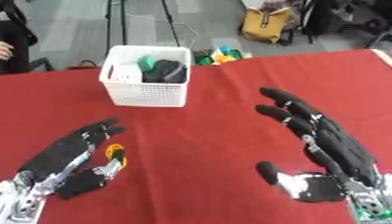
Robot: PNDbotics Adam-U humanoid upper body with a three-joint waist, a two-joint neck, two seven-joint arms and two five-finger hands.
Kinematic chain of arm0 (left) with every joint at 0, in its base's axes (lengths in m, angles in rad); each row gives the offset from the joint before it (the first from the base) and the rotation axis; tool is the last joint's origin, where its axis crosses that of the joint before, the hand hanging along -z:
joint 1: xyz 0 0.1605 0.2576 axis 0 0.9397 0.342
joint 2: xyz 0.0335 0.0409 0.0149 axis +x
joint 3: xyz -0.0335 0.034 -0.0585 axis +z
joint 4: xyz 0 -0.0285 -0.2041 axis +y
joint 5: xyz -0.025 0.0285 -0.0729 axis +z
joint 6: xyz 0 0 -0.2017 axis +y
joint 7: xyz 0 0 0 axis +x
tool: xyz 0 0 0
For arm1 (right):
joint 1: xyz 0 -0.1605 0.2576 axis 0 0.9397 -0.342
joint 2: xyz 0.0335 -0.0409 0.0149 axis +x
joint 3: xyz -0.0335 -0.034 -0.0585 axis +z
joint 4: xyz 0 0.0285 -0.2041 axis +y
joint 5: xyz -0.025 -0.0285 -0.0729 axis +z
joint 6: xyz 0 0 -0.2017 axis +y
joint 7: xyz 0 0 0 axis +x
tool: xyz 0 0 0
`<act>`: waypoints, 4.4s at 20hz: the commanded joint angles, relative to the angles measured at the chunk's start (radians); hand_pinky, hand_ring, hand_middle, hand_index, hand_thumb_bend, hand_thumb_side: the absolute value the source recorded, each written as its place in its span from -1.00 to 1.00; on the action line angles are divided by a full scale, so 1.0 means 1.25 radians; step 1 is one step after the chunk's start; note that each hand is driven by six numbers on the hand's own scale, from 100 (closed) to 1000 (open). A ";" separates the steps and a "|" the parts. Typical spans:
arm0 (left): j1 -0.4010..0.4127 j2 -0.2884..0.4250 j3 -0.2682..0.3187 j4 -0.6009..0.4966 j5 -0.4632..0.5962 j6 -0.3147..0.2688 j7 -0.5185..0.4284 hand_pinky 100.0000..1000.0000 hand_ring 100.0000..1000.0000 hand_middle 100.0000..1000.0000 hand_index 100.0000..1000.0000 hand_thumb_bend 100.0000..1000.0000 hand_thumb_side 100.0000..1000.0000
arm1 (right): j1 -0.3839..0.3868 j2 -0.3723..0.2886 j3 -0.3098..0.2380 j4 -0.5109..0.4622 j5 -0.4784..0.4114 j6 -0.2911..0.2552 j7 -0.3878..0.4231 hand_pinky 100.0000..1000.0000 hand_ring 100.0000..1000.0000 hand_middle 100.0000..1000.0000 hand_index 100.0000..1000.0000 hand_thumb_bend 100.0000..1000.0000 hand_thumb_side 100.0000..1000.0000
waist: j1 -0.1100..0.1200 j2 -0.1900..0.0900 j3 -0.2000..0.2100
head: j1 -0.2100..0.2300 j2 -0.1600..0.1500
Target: Pick up objects on the table and place them in the box.
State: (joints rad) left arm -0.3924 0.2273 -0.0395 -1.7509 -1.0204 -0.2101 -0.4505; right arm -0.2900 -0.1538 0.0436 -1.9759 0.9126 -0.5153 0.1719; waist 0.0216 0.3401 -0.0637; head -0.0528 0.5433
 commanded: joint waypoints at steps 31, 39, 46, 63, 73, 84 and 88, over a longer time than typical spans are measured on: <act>-0.029 0.012 0.014 0.055 -0.012 0.036 -0.008 1.00 1.00 1.00 1.00 -0.84 1.00 | -0.004 0.004 0.001 -0.019 -0.004 -0.002 0.008 0.60 1.00 1.00 0.82 -0.28 1.00 | -0.005 -0.007 0.000 | 0.001 -0.016; -0.034 0.003 0.024 0.094 0.045 0.046 0.011 1.00 1.00 1.00 1.00 -0.88 1.00 | -0.002 0.009 0.000 -0.019 -0.006 0.001 0.017 0.58 1.00 1.00 0.80 -0.27 1.00 | -0.008 -0.003 -0.002 | 0.001 -0.017; -0.036 0.006 0.024 0.105 0.151 0.059 -0.051 1.00 1.00 1.00 1.00 -0.77 1.00 | -0.003 0.014 -0.001 -0.019 -0.002 0.000 0.019 0.58 1.00 1.00 0.80 -0.26 1.00 | -0.009 0.002 -0.003 | 0.002 -0.017; -0.038 0.013 0.027 0.118 0.189 0.095 -0.086 1.00 1.00 1.00 1.00 -0.72 1.00 | -0.003 0.018 -0.002 -0.019 -0.007 -0.002 0.024 0.57 1.00 1.00 0.78 -0.26 1.00 | -0.009 0.005 -0.003 | 0.001 -0.021; -0.037 0.015 0.025 0.148 0.127 0.095 -0.082 1.00 1.00 1.00 1.00 -0.80 1.00 | -0.004 0.019 -0.003 -0.019 -0.018 0.000 0.029 0.54 1.00 1.00 0.76 -0.25 1.00 | -0.009 0.007 -0.002 | 0.001 -0.021; -0.038 0.015 0.021 0.176 0.075 0.086 -0.074 1.00 1.00 1.00 1.00 -0.89 1.00 | -0.004 0.018 -0.003 -0.019 -0.031 0.001 0.038 0.53 1.00 1.00 0.75 -0.28 1.00 | -0.010 0.007 0.000 | 0.000 -0.022; -0.039 0.014 0.019 0.182 0.071 0.082 -0.070 1.00 1.00 1.00 1.00 -0.92 1.00 | -0.004 0.018 -0.003 -0.019 -0.035 0.001 0.043 0.52 1.00 1.00 0.75 -0.28 1.00 | -0.010 0.007 -0.001 | -0.001 -0.022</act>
State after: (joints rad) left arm -0.4479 0.2270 -0.0151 -1.5570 -0.9153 -0.1130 -0.5356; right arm -0.2893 -0.1279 0.0434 -1.9759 0.8792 -0.5133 0.2216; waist 0.0107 0.3600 -0.0656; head -0.0514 0.5254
